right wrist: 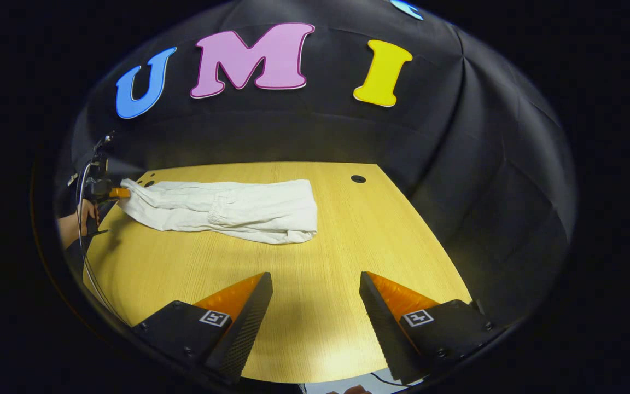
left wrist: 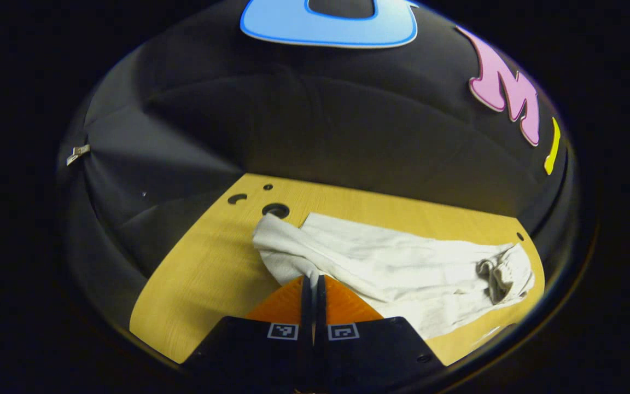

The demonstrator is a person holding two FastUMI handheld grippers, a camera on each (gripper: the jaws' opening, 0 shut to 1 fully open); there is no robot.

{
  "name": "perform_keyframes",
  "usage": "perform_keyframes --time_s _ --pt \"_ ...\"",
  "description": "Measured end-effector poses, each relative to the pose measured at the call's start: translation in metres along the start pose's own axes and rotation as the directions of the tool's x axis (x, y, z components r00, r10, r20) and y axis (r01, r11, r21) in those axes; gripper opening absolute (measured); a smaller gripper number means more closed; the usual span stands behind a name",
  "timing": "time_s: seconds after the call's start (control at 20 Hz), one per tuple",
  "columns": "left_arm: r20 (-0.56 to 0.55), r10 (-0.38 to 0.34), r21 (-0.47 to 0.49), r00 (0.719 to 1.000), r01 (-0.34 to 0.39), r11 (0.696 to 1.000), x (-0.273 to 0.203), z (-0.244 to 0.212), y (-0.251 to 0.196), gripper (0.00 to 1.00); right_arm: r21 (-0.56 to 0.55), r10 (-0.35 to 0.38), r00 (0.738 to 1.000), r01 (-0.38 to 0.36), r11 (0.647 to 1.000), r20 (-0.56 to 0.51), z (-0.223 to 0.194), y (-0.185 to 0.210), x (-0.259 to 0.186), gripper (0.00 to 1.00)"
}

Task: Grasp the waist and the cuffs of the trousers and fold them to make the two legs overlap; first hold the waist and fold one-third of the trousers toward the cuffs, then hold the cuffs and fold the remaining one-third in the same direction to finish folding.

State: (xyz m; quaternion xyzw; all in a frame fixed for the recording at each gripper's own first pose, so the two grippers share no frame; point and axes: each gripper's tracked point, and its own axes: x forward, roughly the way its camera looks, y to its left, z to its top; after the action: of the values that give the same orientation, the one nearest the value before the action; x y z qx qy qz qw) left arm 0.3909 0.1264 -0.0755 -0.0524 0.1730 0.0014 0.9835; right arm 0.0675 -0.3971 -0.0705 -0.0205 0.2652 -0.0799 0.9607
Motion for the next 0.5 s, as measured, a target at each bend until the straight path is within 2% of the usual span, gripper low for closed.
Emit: perform_keyframes --time_s 0.2,0.35,0.5 --pt "0.065 -0.051 0.051 0.997 0.048 0.998 -0.027 0.044 -0.033 0.05 0.021 -0.005 1.0 0.005 1.0 0.014 -0.002 -0.004 -0.012 0.98" --pt "0.099 -0.107 0.065 0.989 0.101 0.993 -0.047 0.068 -0.079 0.05 0.011 -0.019 0.999 0.019 1.0 0.027 -0.005 -0.016 -0.017 0.98" --pt "0.113 -0.159 0.106 0.981 0.148 0.983 -0.066 0.084 -0.127 0.05 0.053 -0.017 1.0 0.016 0.998 0.025 -0.007 -0.03 -0.009 0.99"
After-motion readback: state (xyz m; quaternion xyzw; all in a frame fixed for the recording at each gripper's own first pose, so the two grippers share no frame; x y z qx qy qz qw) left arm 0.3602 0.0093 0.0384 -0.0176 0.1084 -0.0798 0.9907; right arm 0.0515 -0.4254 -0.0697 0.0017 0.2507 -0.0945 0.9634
